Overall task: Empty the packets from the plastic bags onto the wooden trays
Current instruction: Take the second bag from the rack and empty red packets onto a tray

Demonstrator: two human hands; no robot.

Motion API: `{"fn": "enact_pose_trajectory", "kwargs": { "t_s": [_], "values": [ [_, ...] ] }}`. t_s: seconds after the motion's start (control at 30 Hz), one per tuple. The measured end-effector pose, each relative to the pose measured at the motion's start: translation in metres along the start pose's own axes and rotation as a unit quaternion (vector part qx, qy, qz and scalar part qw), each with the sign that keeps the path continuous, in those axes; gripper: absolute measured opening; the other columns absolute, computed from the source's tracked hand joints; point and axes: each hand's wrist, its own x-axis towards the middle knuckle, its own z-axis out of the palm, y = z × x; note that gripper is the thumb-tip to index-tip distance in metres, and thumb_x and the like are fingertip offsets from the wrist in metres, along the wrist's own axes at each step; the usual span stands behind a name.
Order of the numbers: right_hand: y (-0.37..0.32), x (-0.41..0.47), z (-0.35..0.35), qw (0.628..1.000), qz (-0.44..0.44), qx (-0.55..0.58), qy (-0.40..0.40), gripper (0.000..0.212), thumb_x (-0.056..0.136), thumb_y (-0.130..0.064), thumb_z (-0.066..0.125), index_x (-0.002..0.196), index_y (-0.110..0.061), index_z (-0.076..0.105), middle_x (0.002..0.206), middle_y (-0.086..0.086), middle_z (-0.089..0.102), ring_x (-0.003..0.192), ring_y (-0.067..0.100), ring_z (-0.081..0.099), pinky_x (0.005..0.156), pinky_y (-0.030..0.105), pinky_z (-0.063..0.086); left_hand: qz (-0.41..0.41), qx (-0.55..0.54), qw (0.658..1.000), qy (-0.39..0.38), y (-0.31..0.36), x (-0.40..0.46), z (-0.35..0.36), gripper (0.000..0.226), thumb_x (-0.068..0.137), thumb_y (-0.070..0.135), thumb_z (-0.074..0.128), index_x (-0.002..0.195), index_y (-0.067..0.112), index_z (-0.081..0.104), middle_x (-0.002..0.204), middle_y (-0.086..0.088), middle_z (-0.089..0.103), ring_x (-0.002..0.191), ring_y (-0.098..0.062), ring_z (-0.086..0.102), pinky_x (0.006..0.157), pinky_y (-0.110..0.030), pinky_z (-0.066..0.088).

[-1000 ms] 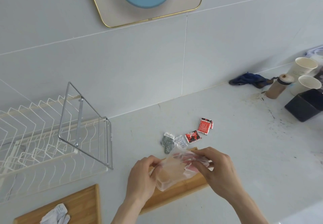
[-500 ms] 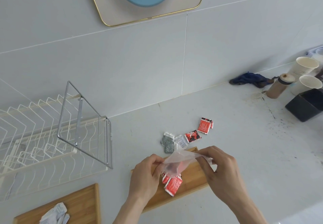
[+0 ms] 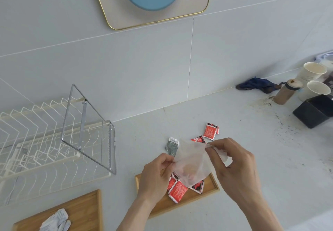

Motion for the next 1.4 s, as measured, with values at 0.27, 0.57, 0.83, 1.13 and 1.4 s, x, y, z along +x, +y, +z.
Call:
{"fn": "enact_pose_trajectory", "kwargs": {
  "t_s": [0.27,0.57,0.83,1.13,1.4],
  "values": [
    [0.006,0.004,-0.007,0.991,0.11,0.08,0.019,0.016,0.09,-0.012,0.071,0.079,-0.023,0.072,0.078,-0.003,0.077,0.076,0.012,0.07,0.063,0.018,0.052,-0.049,-0.093,0.994,0.016,0.004,-0.005,-0.011,0.033,0.095,0.037,0.065,0.127,0.036,0.056,0.119,0.012,0.069,0.098,0.014,0.065,0.075,-0.001,0.047],
    [0.008,-0.005,0.014,0.856,0.35,0.381,-0.02,0.022,0.101,-0.018,0.056,0.094,-0.001,0.066,0.095,0.019,0.077,0.081,0.031,0.077,0.076,0.044,0.063,-0.168,-0.36,0.907,-0.137,-0.004,-0.024,-0.019,0.066,0.08,0.058,0.071,0.139,0.036,0.052,0.133,0.003,0.07,0.12,-0.018,0.069,0.107,-0.047,0.051],
    [0.016,-0.031,0.051,0.847,0.389,0.298,-0.206,0.019,0.098,-0.014,0.063,0.104,0.001,0.072,0.096,0.024,0.076,0.083,0.033,0.075,0.085,0.05,0.062,-0.221,-0.351,0.909,0.045,-0.035,-0.044,-0.055,0.024,0.089,0.013,0.074,0.112,0.015,0.069,0.102,-0.007,0.081,0.095,-0.024,0.077,0.074,-0.034,0.06],
    [-0.024,-0.062,0.137,0.851,0.379,0.238,-0.275,0.013,0.089,-0.004,0.072,0.101,-0.001,0.068,0.089,0.018,0.073,0.07,0.028,0.074,0.058,0.038,0.061,-0.258,-0.359,0.879,0.179,-0.095,-0.09,-0.121,0.014,0.094,0.021,0.069,0.087,0.009,0.065,0.069,-0.011,0.061,0.053,-0.016,0.059,0.054,-0.025,0.047],
    [-0.075,-0.099,0.206,0.825,0.412,0.225,-0.315,0.011,0.093,-0.005,0.068,0.096,0.005,0.066,0.078,0.016,0.068,0.061,0.027,0.068,0.05,0.032,0.058,-0.285,-0.369,0.871,0.155,-0.15,-0.14,-0.187,0.04,0.072,0.008,0.084,0.109,0.015,0.069,0.093,-0.003,0.081,0.087,-0.021,0.076,0.069,-0.033,0.056]
  ]
}}
